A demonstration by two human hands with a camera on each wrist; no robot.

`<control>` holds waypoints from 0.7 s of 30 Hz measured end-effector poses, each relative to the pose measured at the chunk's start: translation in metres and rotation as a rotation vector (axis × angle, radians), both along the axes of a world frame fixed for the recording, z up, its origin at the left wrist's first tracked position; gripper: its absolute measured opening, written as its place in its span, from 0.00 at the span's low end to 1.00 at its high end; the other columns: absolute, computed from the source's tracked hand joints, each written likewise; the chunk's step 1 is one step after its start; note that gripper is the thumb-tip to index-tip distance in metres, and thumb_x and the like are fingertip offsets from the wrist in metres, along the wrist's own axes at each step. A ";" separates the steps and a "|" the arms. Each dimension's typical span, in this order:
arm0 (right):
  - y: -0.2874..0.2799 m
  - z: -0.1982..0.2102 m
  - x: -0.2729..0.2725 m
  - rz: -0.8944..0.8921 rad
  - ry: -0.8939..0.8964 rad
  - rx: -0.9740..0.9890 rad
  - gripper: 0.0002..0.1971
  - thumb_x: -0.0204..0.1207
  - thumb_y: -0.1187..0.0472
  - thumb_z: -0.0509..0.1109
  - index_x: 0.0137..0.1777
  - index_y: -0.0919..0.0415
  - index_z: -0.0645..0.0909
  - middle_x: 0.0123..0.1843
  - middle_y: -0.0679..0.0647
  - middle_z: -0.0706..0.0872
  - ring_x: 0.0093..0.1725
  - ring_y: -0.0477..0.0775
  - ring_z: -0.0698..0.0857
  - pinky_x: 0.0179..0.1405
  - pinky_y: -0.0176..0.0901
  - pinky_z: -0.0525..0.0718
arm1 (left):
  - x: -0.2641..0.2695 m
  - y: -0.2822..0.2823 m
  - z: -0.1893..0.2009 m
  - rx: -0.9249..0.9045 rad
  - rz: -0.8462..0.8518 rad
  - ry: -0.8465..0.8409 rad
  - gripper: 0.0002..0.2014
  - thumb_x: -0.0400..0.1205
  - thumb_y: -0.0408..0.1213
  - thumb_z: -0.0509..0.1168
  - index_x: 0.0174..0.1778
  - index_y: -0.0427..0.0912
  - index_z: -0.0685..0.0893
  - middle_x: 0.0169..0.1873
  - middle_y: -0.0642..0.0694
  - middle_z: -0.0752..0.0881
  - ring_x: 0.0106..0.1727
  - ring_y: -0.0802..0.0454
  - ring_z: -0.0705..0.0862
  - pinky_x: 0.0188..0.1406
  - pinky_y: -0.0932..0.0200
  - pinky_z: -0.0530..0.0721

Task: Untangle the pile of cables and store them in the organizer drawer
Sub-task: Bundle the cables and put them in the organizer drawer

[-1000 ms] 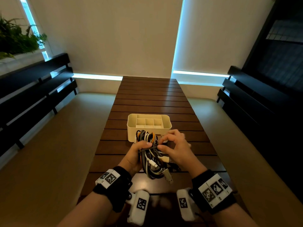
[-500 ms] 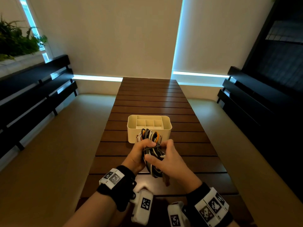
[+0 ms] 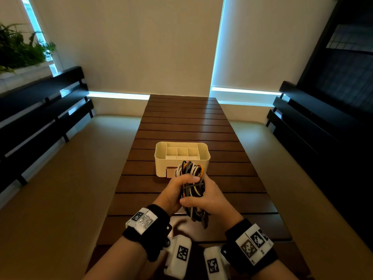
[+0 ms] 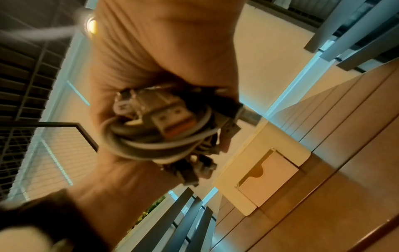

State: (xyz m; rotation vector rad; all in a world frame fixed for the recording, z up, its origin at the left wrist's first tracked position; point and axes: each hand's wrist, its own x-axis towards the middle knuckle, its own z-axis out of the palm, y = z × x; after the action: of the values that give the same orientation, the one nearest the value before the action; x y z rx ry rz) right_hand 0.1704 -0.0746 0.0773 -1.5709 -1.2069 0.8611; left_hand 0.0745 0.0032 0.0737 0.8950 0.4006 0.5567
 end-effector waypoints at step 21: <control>0.034 0.000 0.014 -0.289 0.703 -0.167 0.07 0.69 0.75 0.66 0.47 0.72 0.80 0.33 0.68 0.82 0.26 0.61 0.83 0.27 0.47 0.85 | 0.038 0.067 -0.023 0.042 0.129 0.284 0.31 0.82 0.64 0.51 0.68 0.43 0.76 0.67 0.41 0.80 0.68 0.41 0.77 0.71 0.43 0.72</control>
State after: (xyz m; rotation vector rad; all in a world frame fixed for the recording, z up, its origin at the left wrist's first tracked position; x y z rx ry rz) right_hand 0.1847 -0.0402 0.0771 -1.3449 -0.4065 1.2016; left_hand 0.1123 0.0700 0.0506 0.9971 0.7093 0.5590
